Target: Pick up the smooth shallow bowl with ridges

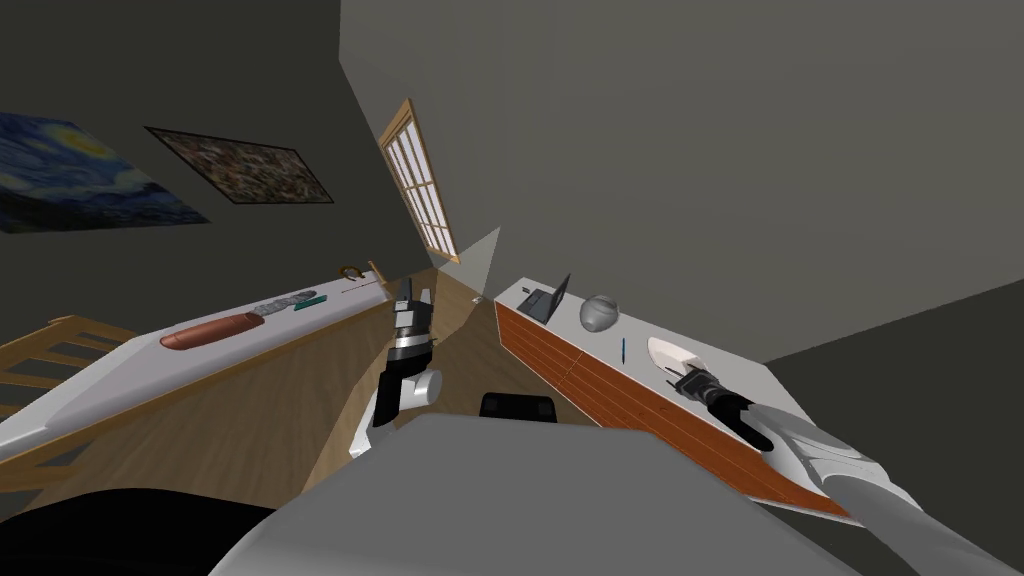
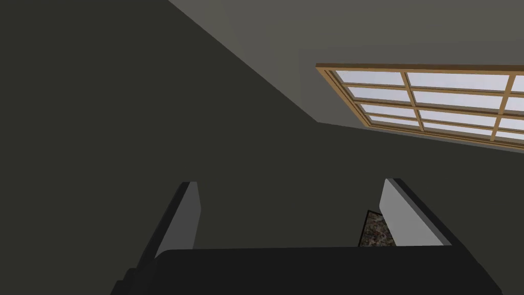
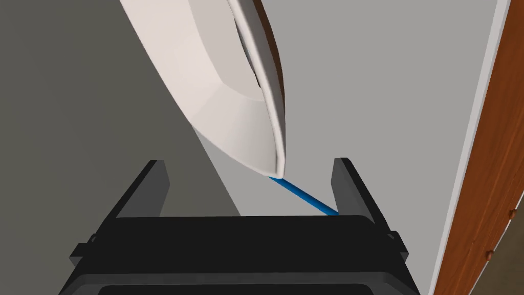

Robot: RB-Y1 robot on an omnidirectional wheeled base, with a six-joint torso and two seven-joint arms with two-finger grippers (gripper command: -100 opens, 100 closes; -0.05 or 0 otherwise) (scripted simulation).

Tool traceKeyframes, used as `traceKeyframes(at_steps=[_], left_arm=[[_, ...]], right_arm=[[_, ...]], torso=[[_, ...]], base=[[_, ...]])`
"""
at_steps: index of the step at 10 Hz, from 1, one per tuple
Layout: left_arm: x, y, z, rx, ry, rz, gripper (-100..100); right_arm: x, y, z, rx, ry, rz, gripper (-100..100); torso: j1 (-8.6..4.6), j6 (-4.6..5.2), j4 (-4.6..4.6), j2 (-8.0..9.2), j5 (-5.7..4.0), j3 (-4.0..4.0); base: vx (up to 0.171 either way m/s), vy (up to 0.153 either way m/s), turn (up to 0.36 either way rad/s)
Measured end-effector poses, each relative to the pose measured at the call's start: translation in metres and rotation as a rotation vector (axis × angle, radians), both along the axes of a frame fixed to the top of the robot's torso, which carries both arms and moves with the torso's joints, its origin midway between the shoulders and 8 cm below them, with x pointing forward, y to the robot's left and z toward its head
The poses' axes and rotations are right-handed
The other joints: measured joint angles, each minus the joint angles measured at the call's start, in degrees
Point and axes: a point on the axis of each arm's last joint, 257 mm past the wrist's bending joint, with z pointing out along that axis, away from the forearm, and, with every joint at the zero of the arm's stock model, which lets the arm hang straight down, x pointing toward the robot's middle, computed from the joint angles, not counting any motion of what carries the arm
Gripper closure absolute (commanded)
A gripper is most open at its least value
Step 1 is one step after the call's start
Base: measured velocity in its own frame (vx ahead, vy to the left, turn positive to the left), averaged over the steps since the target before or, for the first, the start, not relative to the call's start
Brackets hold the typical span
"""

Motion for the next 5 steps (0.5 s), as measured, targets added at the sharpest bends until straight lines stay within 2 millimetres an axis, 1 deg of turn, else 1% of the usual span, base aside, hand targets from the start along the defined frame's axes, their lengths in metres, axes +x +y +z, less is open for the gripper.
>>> traceKeyframes(at_steps=[1,3,4,5], left_arm=[[0.000,0.000,0.000,0.000,0.000,0.000,0],[0.000,0.000,0.000,0.000,0.000,0.000,0],[0.000,0.000,0.000,0.000,0.000,0.000,0],[0.000,0.000,0.000,0.000,0.000,0.000,0]], right_arm=[[-0.015,-0.012,-0.003,-0.025,0.034,-0.010,-100],[-0.039,-0.026,-0.013,-0.065,0.094,-0.027,-100],[-0.047,-0.029,-0.018,-0.077,0.118,-0.032,-100],[-0.051,-0.031,-0.020,-0.082,0.127,-0.039,-100]], torso=[[0.01,0.00,0.00,0.02,0.01,0.01],[0.00,0.01,-0.01,-0.05,0.00,-0.03],[-0.01,0.02,0.00,0.00,0.00,0.00],[-0.07,0.03,0.02,0.11,-0.01,0.06]], base=[[0.106,0.025,0.130],[0.093,0.026,0.087],[0.047,0.004,0.018],[0.015,-0.001,0.002]])
